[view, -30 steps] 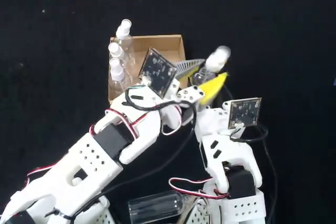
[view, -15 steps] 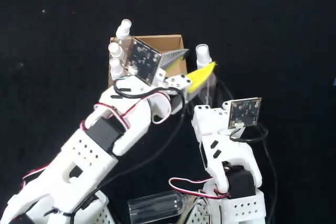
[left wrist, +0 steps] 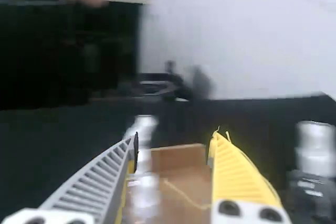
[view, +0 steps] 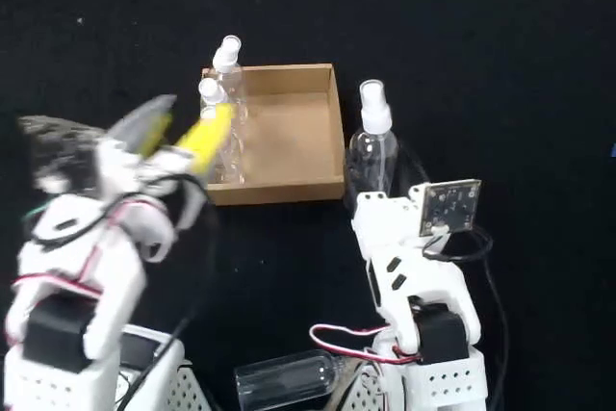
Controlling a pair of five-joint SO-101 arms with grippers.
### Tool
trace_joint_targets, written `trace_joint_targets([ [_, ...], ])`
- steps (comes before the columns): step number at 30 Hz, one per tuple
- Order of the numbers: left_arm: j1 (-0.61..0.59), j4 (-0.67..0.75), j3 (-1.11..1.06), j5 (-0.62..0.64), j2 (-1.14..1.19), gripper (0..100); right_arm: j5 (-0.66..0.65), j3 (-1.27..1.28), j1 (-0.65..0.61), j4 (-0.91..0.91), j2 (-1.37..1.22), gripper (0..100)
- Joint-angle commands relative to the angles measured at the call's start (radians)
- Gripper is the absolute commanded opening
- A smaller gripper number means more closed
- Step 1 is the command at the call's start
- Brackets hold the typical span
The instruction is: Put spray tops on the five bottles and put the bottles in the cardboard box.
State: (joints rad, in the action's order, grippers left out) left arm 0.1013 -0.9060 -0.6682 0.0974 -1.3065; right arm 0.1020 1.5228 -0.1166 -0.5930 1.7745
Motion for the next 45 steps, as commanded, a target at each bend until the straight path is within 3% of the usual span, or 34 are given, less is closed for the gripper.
trace_joint_targets([
  [1,-0.262,-0.072,-0.015,0.006,-0.009,21,0.002,-0.054,0.083,0.074,0.024,1.4],
  [9,-0.444,0.068,-0.349,0.006,0.043,21,0.008,-0.18,0.064,0.086,0.021,1.1],
  [19,-0.452,0.265,-0.63,0.006,0.046,21,0.002,-0.2,-0.121,0.342,-0.015,1.1],
  [27,-0.452,0.468,-0.797,0.011,0.046,21,0.002,-0.364,-0.163,0.537,-0.384,1.1],
  [33,-0.446,0.483,-0.829,0.017,0.044,21,0.0,-0.504,-0.163,0.546,-0.68,1.5],
  [39,-0.435,0.485,-0.845,0.032,0.043,21,-0.002,-0.464,-0.163,0.551,-0.762,1.5],
  [45,-0.39,0.482,-0.845,0.086,0.043,21,0.0,-0.369,-0.163,0.816,-0.852,1.1],
])
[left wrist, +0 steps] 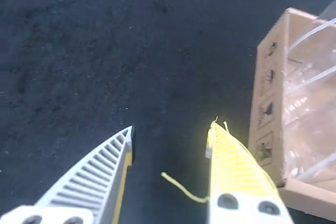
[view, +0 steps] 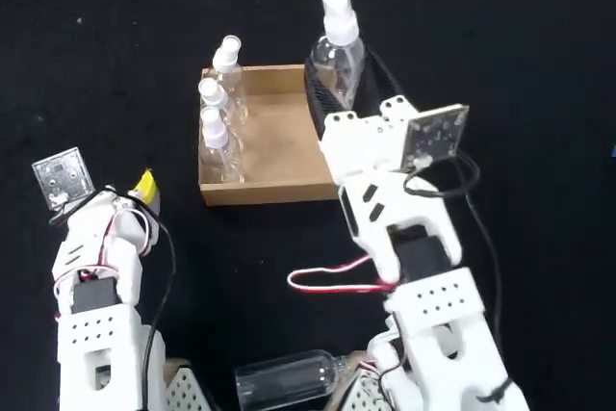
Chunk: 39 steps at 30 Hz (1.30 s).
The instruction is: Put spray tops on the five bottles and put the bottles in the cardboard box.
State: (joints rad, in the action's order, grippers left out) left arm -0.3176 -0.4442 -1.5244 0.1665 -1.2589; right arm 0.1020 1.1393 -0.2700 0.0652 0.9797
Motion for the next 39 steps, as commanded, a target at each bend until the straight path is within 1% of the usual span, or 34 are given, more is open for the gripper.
trace_joint_targets([
  [1,0.027,0.02,0.012,0.017,-0.005,21,0.0,0.028,-0.009,0.21,-0.088,1.1],
  [7,0.027,0.02,0.01,0.017,-0.005,21,0.003,0.038,-0.008,0.413,-0.3,1.1],
  [14,0.027,0.021,0.01,0.017,-0.005,21,0.003,0.004,-0.011,0.483,-0.493,1.1],
  [28,0.025,0.021,0.01,0.017,-0.005,21,0.002,-0.091,-0.006,0.824,-0.885,1.1],
  [39,0.025,0.021,0.01,0.015,-0.005,21,0.005,-0.15,-0.006,0.85,-1.033,1.1],
])
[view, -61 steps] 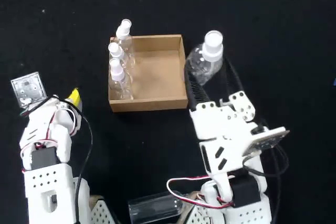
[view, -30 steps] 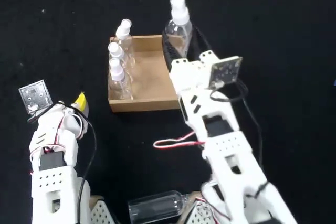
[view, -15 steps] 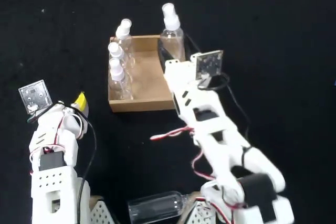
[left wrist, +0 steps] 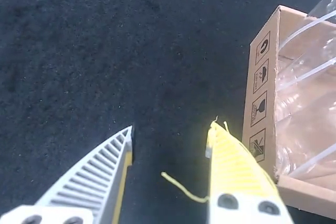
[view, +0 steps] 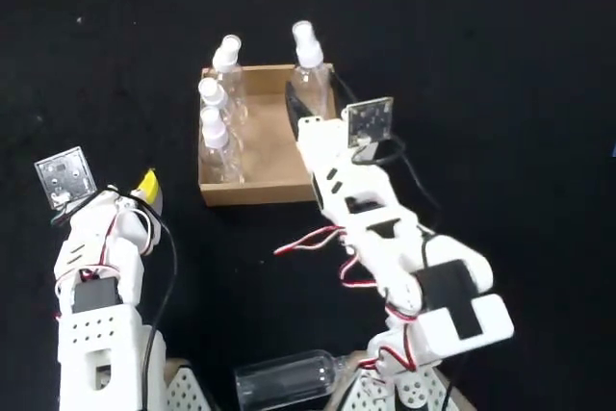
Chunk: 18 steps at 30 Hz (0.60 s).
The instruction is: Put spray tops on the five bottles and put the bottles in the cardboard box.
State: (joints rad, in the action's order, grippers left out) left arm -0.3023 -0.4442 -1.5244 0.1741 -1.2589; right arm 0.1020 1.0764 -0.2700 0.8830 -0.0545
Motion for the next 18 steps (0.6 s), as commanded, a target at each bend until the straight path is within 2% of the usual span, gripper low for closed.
trace_joint_targets([
  [1,0.01,0.021,0.01,0.008,-0.005,21,0.005,-0.101,-0.005,0.032,-0.012,1.1],
  [6,0.01,0.023,0.01,0.008,-0.005,21,0.003,-0.176,-0.009,0.037,-0.102,1.1],
  [13,0.01,0.023,0.01,0.008,-0.005,21,-0.002,-0.143,-0.011,0.282,-0.213,1.1],
  [18,0.01,0.023,0.01,0.008,-0.005,21,-0.002,-0.153,0.021,0.321,-0.269,1.1],
])
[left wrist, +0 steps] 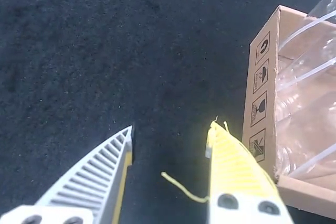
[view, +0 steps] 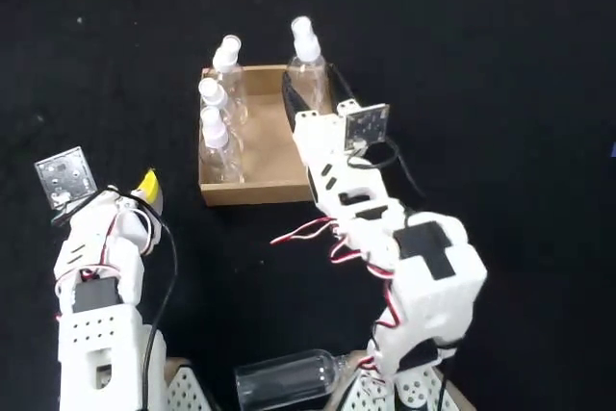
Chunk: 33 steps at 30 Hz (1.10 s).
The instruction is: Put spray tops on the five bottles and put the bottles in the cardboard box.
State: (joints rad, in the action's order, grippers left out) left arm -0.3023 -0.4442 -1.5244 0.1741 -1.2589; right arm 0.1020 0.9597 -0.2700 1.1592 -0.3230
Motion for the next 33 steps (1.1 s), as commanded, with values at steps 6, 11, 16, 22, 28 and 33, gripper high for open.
trace_joint_targets([
  [6,0.01,0.023,0.01,0.008,-0.005,21,-0.002,-0.099,0.023,0.048,-0.065,1.1],
  [11,0.01,0.023,0.01,0.008,-0.005,21,-0.002,-0.111,0.021,0.052,-0.101,1.1],
  [16,0.01,0.023,0.01,0.008,-0.005,21,-0.002,-0.113,0.025,0.046,-0.125,1.1],
  [22,0.01,0.023,0.01,0.008,-0.005,21,-0.002,-0.114,0.021,0.046,-0.153,1.1],
  [28,0.01,0.023,0.01,0.008,-0.005,21,-0.002,-0.119,0.021,0.044,-0.157,1.1],
  [33,0.01,0.023,0.01,0.008,-0.005,21,-0.002,-0.114,0.02,0.044,-0.157,1.5],
])
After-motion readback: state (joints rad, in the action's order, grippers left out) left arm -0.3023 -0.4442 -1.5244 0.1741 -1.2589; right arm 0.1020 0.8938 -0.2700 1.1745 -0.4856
